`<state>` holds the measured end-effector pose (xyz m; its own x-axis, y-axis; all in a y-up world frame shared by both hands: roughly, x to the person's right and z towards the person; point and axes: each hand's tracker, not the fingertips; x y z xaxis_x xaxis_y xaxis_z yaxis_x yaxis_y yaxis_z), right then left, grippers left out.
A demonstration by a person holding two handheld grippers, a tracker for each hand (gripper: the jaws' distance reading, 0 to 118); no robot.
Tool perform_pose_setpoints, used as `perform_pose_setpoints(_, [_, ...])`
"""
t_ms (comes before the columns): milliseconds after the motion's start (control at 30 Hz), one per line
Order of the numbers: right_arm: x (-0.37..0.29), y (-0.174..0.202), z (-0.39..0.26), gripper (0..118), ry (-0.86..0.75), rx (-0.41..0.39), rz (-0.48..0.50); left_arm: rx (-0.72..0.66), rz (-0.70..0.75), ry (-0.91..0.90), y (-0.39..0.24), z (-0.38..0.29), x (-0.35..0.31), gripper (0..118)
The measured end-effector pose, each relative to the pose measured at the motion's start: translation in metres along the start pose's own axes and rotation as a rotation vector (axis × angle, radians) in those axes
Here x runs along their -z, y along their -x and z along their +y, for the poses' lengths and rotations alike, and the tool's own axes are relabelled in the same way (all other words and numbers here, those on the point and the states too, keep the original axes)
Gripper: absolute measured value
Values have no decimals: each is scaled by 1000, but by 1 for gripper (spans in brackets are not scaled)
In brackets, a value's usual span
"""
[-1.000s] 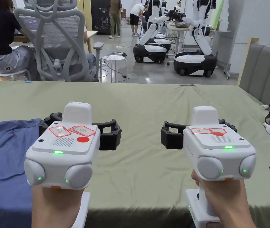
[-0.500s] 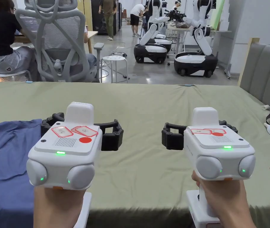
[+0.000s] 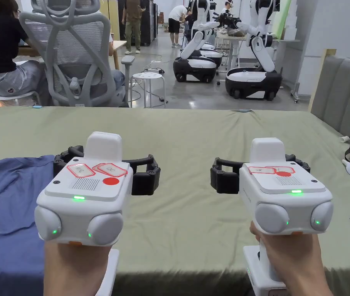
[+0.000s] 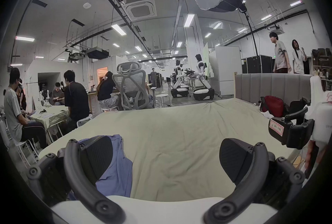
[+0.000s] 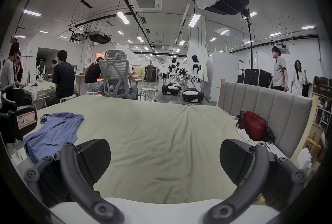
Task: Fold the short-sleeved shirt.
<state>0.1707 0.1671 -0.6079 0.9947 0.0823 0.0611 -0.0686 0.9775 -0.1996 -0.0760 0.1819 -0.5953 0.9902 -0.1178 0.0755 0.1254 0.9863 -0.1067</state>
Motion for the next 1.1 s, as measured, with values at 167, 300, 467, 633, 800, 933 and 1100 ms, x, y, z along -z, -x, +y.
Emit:
perform_pose_setpoints(167, [-1,0,1,118,-7,-4,-1,-8,1,-1,1,0,0,118])
perform_pose_setpoints(300, [-1,1,0,118,-12,-20,-7,-15,1,-4,1,0,-1,118])
perform_pose_setpoints(467, [-1,1,0,118,-13,-19,-5,-7,1,-6,1,-1,-1,118])
perform_pose_setpoints(633, [-2,3,1,118,-16,-26,-4,-16,-1,-6,2,-1,-2,118])
perform_pose_setpoints(800, [-2,2,1,118,-17,-25,-5,-22,2,-6,3,-3,-2,118])
perform_pose_setpoints(933, [-3,2,0,118,-18,-22,-4,-19,2,-7,3,-3,-3,118])
perform_pose_setpoints(1100, [-4,3,0,118,-19,-24,-5,-15,-4,-12,1,-3,-4,118])
